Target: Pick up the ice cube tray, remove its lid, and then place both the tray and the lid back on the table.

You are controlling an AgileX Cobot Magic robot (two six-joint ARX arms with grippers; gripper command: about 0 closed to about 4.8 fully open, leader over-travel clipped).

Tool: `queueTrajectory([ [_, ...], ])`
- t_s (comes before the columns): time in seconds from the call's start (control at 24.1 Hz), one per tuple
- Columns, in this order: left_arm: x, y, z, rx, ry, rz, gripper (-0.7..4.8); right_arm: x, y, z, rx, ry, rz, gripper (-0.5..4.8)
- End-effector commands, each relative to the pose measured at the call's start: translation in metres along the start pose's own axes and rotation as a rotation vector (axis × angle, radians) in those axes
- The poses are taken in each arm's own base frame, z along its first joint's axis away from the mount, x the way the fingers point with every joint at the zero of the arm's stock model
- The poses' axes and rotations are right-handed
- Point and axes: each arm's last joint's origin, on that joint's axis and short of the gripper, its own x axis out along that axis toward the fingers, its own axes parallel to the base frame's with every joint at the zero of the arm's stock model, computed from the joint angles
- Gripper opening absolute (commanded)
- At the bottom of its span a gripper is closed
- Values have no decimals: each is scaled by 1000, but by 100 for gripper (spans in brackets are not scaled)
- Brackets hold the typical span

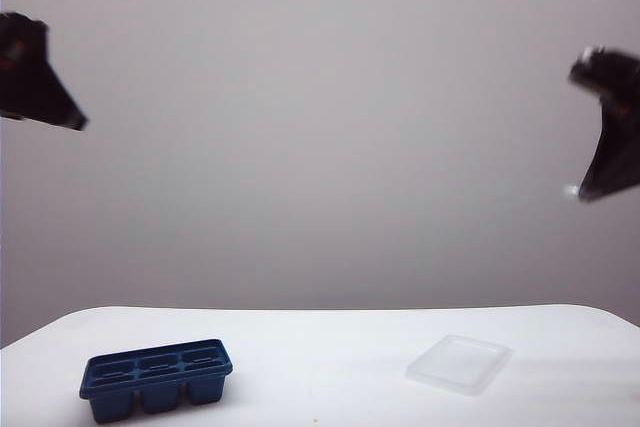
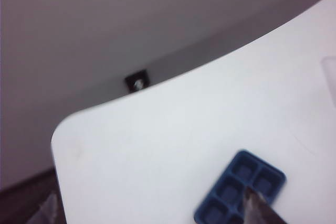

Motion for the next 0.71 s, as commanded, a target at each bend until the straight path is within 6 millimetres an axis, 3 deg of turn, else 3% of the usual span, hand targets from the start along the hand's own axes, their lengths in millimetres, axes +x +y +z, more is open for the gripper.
queueTrajectory([
  [0.04,-37,-5,13,-35,-140,50,429,-39,19,3,-45,-119,-2,-6],
  [0.12,-56,-7,18,-50,-216,100,429,-62,28,5,-66,-215,-26,-5],
  [0.25,-94,-12,12,-93,-271,303,421,-118,52,0,-154,-478,-106,-6],
  [0.29,-98,-14,10,-97,-276,309,411,-125,55,-3,-166,-520,-115,-5],
  [0.37,-106,-19,-3,-126,-304,324,336,-146,63,-23,-204,-659,-135,-6],
  [0.5,-107,-22,-16,-169,-346,379,298,-149,62,-54,-236,-765,-121,-6],
  [0.62,-112,-21,-21,-342,-395,463,273,-130,50,-89,-130,-773,-106,-6],
  [0.71,-113,-22,-22,-347,-398,462,272,-121,44,-103,-73,-788,-92,-6],
])
